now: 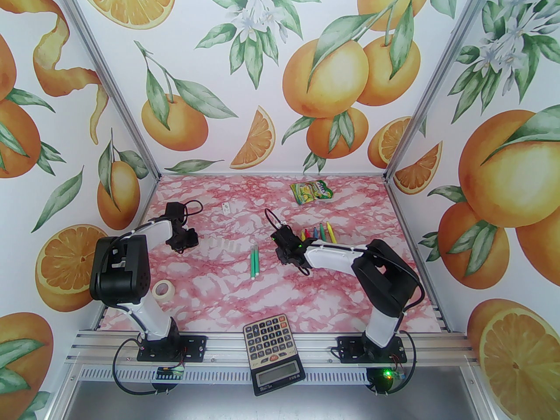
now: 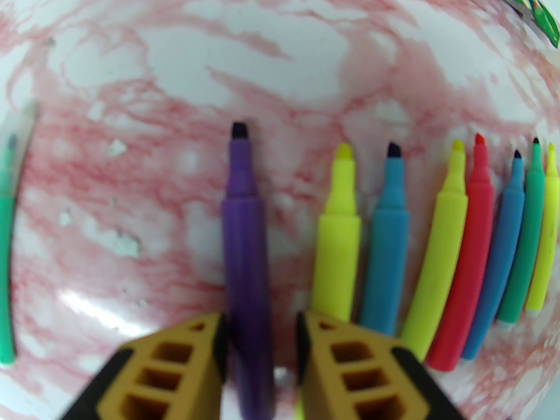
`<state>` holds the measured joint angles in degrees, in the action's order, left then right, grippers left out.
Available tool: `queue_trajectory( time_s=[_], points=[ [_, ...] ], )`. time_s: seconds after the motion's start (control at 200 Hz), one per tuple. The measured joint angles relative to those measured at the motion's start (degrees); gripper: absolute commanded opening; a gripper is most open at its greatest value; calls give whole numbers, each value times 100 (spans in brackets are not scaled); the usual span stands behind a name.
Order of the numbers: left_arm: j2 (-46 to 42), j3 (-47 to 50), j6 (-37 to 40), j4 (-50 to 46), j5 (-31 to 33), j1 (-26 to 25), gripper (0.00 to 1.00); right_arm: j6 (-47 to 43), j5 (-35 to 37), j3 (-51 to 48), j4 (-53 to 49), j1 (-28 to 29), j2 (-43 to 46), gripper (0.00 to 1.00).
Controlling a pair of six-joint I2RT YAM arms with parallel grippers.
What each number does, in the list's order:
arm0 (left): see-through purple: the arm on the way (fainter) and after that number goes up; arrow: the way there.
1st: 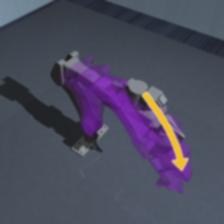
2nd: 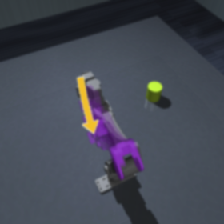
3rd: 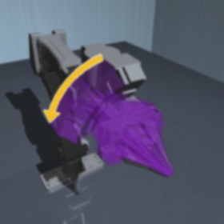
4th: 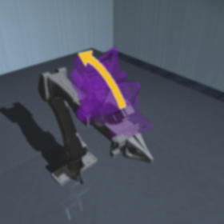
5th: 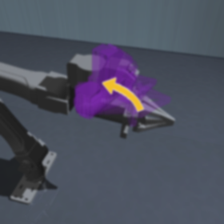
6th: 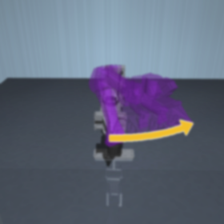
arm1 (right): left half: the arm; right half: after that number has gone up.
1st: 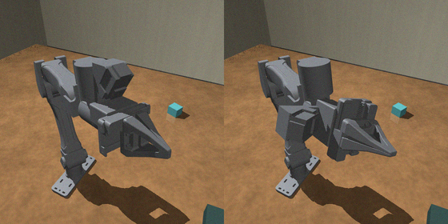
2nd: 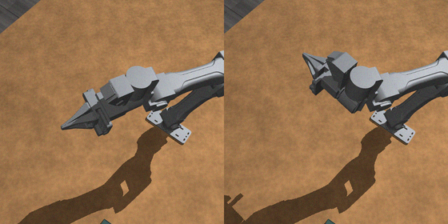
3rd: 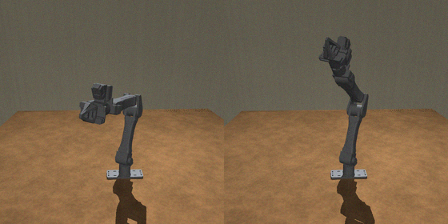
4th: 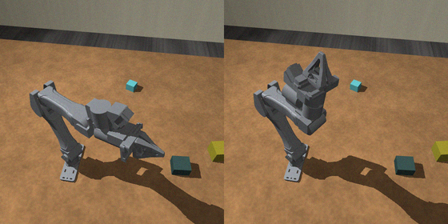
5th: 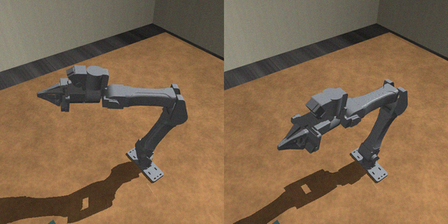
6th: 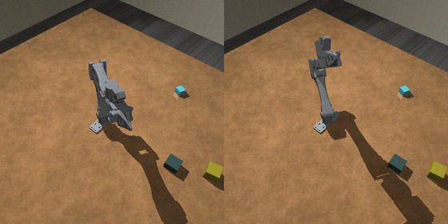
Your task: Open the pen caps
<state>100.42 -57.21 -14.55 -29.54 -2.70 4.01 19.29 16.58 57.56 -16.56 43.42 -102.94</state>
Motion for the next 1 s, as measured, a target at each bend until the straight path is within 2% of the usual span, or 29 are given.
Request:
queue_trajectory(
  time_s=[0.435, 0.595, 0.711, 1.001],
  points=[
    [-289, 0, 0, -146, -31, 0, 30, -28, -125, 129, -20, 164, 247, 39],
    [-717, 0, -9, -225, -83, 0, 32, -94, -503, 297, -37, 306, 243, 39],
    [-1025, 0, 2, -254, -212, 0, 37, -111, -870, 450, 35, 426, 234, 40],
    [-1436, 50, -4, -59, -1078, 0, 45, -39, -1996, 520, 326, 474, -81, 40]
  ],
)
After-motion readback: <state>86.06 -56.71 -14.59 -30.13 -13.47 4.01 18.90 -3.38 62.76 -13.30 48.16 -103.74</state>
